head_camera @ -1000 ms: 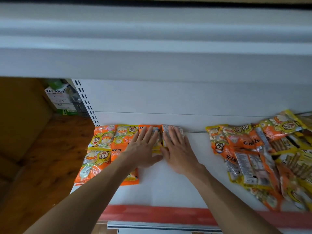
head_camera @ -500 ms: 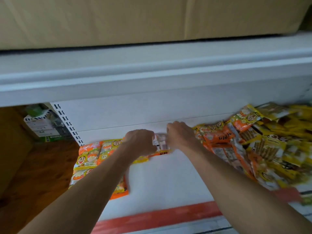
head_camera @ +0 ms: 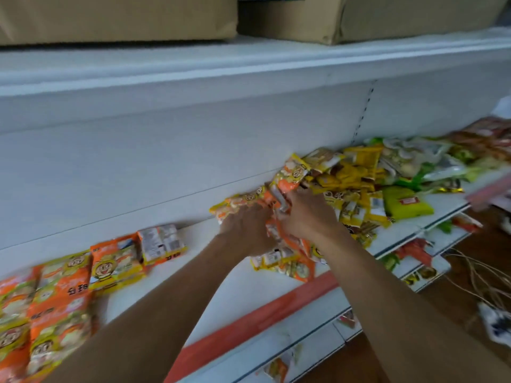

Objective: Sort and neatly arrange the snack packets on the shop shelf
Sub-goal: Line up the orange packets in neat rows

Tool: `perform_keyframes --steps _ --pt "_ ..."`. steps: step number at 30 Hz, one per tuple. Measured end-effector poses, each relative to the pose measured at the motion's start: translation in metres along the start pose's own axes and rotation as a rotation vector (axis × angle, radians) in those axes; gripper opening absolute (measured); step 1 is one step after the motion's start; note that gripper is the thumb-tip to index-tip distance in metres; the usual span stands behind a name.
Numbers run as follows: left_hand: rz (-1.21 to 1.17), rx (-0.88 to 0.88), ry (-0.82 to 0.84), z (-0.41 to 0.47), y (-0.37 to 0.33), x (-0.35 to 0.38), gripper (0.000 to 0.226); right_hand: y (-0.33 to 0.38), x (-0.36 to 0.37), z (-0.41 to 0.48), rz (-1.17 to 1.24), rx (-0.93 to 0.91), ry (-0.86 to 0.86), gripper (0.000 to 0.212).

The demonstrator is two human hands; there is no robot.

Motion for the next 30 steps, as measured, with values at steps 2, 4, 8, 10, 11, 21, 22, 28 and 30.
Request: perform_keyframes --steps 2,4,8,10,11,21,22,28,30 --pt "-0.015 -0.011 0.081 0.004 -0.01 0.021 0.065 -0.013 0.017 -0.008 0.062 0.021 0.105 0.054" --pt "0.059 -0.02 0.08 0.007 -0.012 0.035 0.065 -0.018 0.034 -0.015 0.045 -0.001 0.127 0.05" --pt "0.032 -0.006 -0.034 0.004 -0.011 0.043 0.065 -0.024 0.039 -0.017 0.087 -0.04 -0.057 0.032" --pt "0.005 -0.013 -0.057 0.0 -0.007 0.043 0.066 -0.026 0.036 -0.014 0.121 -0.06 -0.123 0.026" --pt "0.001 -0.024 -0.069 -0.002 -0.005 0.042 0.066 -0.026 0.034 -0.013 0.14 -0.069 -0.14 0.026" --pt "-0.389 -0.201 -0.278 -0.036 0.041 0.009 0.052 0.0 -0.014 -0.005 0.38 -0.229 -0.367 0.022" --pt "-0.449 -0.217 -0.28 -0.043 0.051 0.004 0.053 0.009 -0.022 -0.008 0.459 -0.262 -0.408 0.023" --pt "-0.654 -0.367 -0.204 -0.11 0.133 -0.013 0.056 0.08 -0.004 -0.031 1.386 -0.115 -0.207 0.014" --pt "-0.754 -0.424 -0.195 -0.139 0.157 -0.009 0.056 0.106 0.029 -0.043 1.606 0.032 -0.023 0.011"
Point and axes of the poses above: each hand's wrist, its own z-axis towards the middle knuckle, its own x-axis out of the palm, y = z × x, the point moved 6 cm from there along z, towards the middle knuckle, and after that the axes turned 1 degree about -y, right-handed, at the moved point
